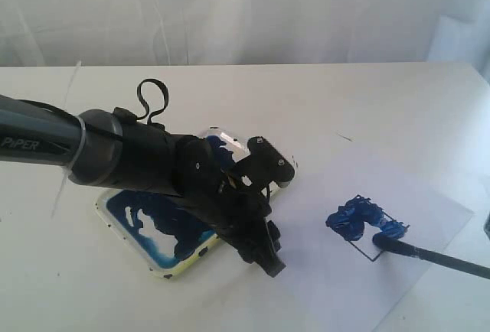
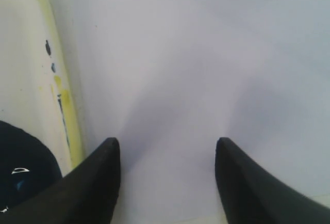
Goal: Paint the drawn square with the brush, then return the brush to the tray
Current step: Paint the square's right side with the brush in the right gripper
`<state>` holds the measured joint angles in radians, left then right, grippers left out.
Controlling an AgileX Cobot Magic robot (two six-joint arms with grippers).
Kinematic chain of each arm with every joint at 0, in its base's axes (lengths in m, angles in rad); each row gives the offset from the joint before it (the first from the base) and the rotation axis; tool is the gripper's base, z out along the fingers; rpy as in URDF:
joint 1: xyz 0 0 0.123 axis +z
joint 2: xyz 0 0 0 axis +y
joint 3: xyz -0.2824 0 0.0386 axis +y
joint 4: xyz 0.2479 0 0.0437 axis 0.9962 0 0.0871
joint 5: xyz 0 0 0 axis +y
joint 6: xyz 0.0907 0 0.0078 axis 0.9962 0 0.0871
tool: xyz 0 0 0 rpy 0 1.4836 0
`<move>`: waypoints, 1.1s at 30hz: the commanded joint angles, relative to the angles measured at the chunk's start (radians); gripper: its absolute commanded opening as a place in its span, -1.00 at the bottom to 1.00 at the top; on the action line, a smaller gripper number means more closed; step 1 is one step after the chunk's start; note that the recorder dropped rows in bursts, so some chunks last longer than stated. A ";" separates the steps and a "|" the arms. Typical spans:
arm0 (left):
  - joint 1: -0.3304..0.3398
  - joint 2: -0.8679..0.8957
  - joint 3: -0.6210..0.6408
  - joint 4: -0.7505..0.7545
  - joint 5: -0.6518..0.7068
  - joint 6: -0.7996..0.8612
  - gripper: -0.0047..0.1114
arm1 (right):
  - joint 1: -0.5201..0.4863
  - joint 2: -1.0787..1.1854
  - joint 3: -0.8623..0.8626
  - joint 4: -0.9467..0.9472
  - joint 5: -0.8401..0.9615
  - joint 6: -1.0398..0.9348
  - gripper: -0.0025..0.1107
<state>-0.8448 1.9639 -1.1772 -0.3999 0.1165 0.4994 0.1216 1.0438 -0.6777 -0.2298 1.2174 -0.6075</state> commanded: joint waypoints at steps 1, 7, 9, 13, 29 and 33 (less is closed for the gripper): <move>-0.005 0.016 0.012 -0.003 0.040 -0.007 0.10 | -0.001 -0.004 0.002 0.013 0.004 -0.056 -0.96; -0.005 0.016 0.012 -0.003 0.040 -0.007 0.10 | -0.001 -0.004 0.002 0.009 0.004 -0.063 -0.96; -0.005 0.016 0.012 -0.003 0.040 -0.007 0.10 | -0.001 -0.004 0.002 0.009 0.004 -0.059 -0.96; -0.005 0.016 0.012 -0.003 0.040 -0.007 0.10 | -0.001 -0.004 0.002 -0.046 0.004 0.012 -0.96; -0.005 0.016 0.012 -0.003 0.040 -0.007 0.10 | -0.001 -0.006 0.002 0.012 0.004 -0.155 -0.96; -0.005 0.016 0.012 -0.003 0.040 -0.007 0.10 | -0.001 -0.006 0.002 0.010 0.004 -0.155 -0.96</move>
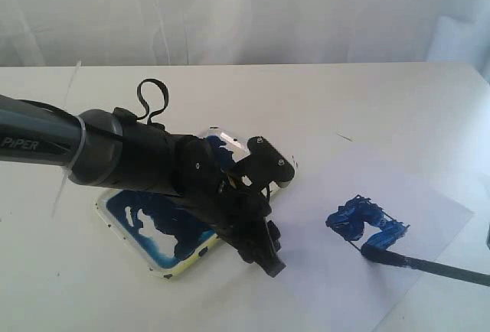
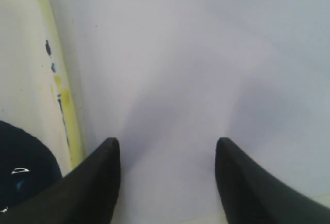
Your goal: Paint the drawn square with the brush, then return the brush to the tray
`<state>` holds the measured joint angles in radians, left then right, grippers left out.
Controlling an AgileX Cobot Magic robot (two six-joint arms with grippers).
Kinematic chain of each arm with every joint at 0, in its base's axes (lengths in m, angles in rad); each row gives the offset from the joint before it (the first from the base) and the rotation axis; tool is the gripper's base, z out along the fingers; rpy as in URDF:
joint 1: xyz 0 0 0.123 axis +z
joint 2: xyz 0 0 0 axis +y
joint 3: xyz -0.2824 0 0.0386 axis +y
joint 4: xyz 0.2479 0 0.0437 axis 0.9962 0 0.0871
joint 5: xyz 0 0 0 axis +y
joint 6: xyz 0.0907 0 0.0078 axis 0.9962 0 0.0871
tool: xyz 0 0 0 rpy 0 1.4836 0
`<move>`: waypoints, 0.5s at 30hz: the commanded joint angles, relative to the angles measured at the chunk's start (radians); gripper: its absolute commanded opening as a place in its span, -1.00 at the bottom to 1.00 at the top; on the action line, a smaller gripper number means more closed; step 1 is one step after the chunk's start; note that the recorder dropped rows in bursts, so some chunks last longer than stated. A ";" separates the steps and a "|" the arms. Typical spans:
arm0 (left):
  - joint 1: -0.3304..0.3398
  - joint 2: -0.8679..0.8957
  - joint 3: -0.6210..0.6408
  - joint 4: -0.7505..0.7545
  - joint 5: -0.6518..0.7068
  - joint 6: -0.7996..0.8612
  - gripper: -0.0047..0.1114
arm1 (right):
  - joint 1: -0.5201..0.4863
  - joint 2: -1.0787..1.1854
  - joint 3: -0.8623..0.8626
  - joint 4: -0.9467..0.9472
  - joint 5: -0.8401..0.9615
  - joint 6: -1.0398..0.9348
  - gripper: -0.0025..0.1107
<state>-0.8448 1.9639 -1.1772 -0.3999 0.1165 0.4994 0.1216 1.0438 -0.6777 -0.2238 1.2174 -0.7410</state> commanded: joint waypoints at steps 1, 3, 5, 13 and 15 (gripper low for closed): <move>-0.005 0.016 0.012 -0.003 0.040 -0.007 0.10 | -0.001 -0.006 0.002 0.003 0.004 -0.020 -0.96; -0.005 0.016 0.012 -0.003 0.040 -0.007 0.10 | -0.001 -0.006 0.002 -0.009 0.004 -0.013 -0.96; -0.005 0.016 0.012 -0.003 0.040 -0.007 0.10 | -0.001 -0.006 0.002 -0.027 0.004 0.019 -0.96; -0.005 0.016 0.012 -0.003 0.040 -0.007 0.10 | -0.001 -0.006 0.002 -0.077 0.004 0.137 -0.96; -0.005 0.016 0.012 -0.003 0.040 -0.007 0.10 | -0.001 -0.006 0.002 -0.079 0.004 0.145 -0.96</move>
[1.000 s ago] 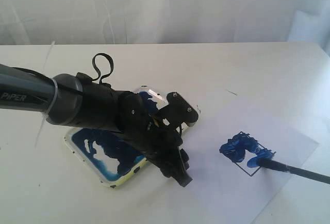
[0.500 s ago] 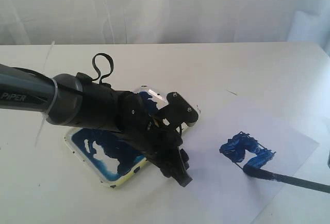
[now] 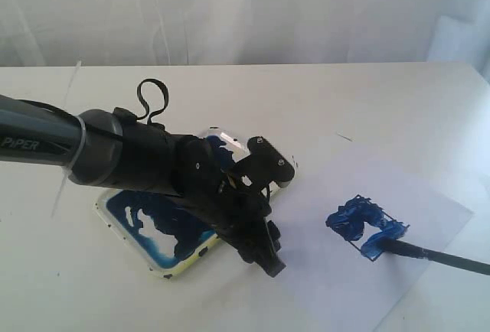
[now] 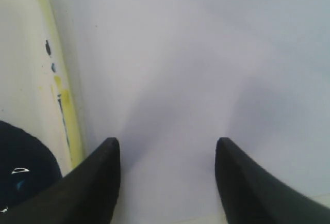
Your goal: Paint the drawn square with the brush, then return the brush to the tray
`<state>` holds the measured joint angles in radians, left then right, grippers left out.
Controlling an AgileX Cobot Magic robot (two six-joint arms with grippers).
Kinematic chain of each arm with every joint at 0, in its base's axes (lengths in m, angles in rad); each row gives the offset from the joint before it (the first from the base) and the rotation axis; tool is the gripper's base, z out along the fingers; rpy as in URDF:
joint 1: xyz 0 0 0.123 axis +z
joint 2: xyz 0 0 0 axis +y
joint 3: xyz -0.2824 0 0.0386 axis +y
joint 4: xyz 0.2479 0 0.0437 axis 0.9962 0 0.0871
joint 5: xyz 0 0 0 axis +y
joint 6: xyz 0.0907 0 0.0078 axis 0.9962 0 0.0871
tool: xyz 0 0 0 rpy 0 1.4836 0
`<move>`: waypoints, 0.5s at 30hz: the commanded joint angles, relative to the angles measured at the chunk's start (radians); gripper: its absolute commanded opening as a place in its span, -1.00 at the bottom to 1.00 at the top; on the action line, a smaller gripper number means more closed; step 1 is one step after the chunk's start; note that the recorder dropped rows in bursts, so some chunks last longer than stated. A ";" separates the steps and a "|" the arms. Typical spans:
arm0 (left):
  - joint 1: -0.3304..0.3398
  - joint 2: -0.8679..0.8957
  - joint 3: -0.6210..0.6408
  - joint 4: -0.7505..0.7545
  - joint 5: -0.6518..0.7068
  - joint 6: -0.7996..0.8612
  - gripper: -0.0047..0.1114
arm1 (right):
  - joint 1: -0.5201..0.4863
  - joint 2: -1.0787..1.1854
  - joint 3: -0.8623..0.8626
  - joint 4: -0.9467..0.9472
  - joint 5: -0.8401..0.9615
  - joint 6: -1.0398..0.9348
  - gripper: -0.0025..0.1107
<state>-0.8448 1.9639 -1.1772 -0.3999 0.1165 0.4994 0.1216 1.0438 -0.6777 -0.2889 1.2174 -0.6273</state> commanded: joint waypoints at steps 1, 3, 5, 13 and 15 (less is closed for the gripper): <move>-0.005 0.016 0.012 -0.003 0.040 -0.007 0.10 | -0.001 -0.006 0.002 -0.014 0.004 0.031 -0.96; -0.005 0.016 0.012 -0.003 0.040 -0.007 0.10 | -0.001 -0.006 0.002 -0.008 0.004 0.010 -0.96; -0.005 0.016 0.012 -0.003 0.040 -0.007 0.10 | -0.001 -0.006 0.002 0.008 0.004 -0.023 -0.96; -0.005 0.016 0.012 -0.003 0.040 -0.007 0.10 | -0.001 -0.006 0.002 0.086 -0.009 -0.083 -0.96; -0.005 0.016 0.012 -0.003 0.040 -0.007 0.10 | -0.001 -0.006 0.002 0.089 -0.011 -0.083 -0.96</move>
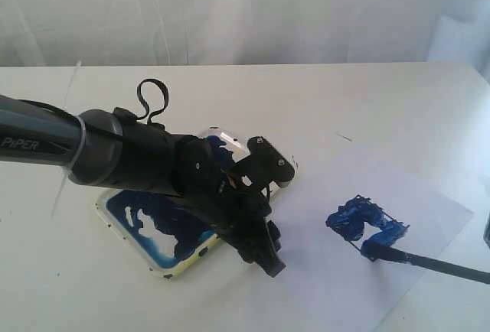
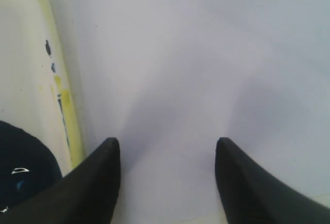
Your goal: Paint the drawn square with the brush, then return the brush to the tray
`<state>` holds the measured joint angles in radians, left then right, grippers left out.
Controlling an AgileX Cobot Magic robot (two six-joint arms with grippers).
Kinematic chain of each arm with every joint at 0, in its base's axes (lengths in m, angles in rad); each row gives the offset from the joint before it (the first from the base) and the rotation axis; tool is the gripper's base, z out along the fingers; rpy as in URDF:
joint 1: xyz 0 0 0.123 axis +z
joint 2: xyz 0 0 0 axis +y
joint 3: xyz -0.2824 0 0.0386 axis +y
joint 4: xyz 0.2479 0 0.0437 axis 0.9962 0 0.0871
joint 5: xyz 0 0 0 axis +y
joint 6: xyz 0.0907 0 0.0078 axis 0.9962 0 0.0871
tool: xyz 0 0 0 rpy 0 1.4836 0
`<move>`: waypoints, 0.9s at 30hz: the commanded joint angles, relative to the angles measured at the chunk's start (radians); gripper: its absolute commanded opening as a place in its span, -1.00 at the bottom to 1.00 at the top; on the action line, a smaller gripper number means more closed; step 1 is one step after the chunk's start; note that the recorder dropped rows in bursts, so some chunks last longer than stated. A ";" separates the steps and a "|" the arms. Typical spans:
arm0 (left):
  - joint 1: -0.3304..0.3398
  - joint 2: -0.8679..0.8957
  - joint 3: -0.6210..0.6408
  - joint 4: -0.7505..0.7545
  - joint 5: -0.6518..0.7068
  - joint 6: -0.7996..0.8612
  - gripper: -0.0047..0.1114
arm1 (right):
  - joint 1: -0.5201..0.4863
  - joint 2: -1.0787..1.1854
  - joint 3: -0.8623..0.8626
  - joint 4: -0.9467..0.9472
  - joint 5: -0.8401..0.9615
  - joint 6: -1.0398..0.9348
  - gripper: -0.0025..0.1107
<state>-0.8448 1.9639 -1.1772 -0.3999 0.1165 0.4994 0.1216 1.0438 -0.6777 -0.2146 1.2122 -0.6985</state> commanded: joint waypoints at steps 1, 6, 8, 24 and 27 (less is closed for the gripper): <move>-0.005 0.016 0.012 -0.003 0.040 -0.007 0.10 | -0.001 -0.006 0.002 0.015 -0.011 -0.010 -0.96; -0.005 0.016 0.012 -0.003 0.040 -0.007 0.10 | -0.001 0.003 0.002 0.038 -0.060 0.003 -0.96; -0.005 0.016 0.012 -0.003 0.040 -0.007 0.10 | -0.001 0.026 0.002 0.038 -0.060 0.006 -0.96; -0.005 0.016 0.012 -0.003 0.040 -0.007 0.10 | -0.001 0.056 0.002 -0.046 0.009 0.053 -0.96; -0.005 0.016 0.012 -0.003 0.040 -0.007 0.10 | -0.001 0.052 0.002 -0.047 0.009 0.073 -0.96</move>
<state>-0.8448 1.9639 -1.1772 -0.3999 0.1165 0.4994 0.1216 1.1002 -0.6777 -0.2465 1.2092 -0.6490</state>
